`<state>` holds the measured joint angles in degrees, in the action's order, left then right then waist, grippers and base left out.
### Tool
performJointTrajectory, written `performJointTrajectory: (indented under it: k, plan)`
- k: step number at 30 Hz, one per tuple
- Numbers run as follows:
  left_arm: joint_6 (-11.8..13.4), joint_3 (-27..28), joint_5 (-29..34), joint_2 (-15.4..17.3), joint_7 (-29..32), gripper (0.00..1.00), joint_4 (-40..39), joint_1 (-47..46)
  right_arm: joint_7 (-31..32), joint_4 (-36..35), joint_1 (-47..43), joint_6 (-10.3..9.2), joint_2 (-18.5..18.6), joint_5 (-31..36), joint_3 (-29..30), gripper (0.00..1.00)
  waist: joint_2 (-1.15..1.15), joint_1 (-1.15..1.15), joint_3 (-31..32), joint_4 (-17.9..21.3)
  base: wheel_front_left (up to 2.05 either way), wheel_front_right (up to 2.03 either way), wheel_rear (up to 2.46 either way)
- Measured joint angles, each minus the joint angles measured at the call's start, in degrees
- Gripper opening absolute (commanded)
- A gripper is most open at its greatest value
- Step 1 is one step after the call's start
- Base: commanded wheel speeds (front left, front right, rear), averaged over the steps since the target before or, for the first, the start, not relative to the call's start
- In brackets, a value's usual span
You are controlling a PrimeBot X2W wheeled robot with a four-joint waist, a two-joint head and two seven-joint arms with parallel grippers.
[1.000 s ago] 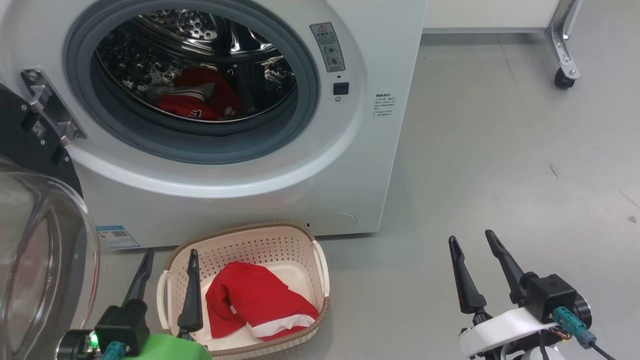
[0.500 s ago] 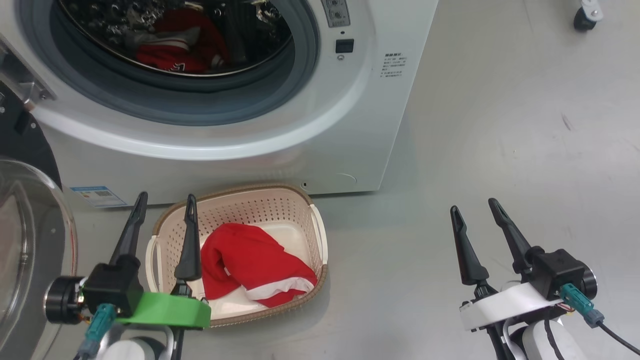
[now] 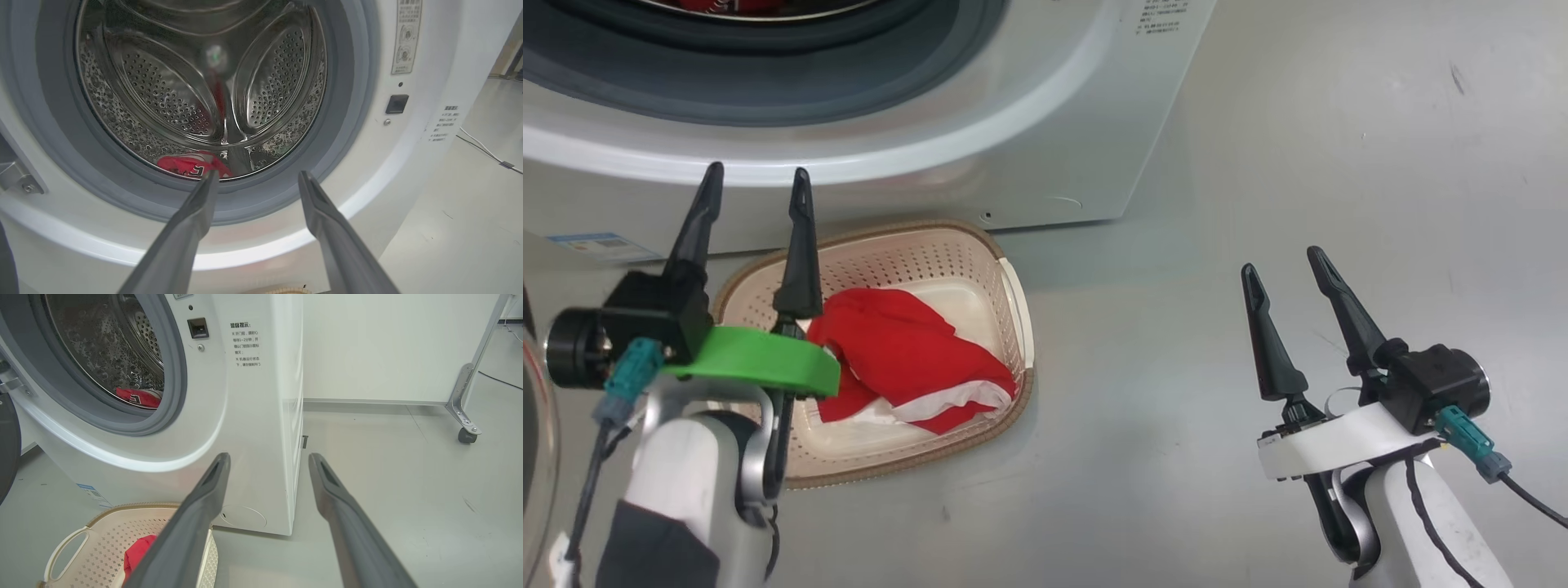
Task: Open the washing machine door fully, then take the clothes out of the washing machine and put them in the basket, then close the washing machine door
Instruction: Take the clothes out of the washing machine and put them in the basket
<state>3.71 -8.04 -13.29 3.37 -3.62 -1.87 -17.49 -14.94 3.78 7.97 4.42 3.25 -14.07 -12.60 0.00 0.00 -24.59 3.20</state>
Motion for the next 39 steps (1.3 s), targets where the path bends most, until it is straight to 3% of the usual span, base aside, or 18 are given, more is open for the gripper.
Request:
performJointTrajectory:
  k: [19,33,39]
  plan:
    - [-2.0,4.3,-1.2,9.1,17.0,1.00,13.4,-24.3,0.0,0.4,8.5,1.01,-0.2,-3.7,-3.9,1.00,0.00,0.01,-12.9,8.2,0.00,0.00,0.00]
    - [-2.5,4.5,6.1,19.4,25.5,1.00,19.8,-38.6,0.0,0.4,12.3,0.97,-0.4,-10.9,-8.6,1.00,0.00,0.01,-18.1,14.1,0.00,0.00,0.00]
    - [-3.1,5.3,6.3,21.6,28.0,1.00,21.9,-43.0,0.0,0.3,13.4,0.38,-0.4,-12.0,-9.4,1.00,0.00,0.00,-19.5,16.4,0.00,0.00,0.00]
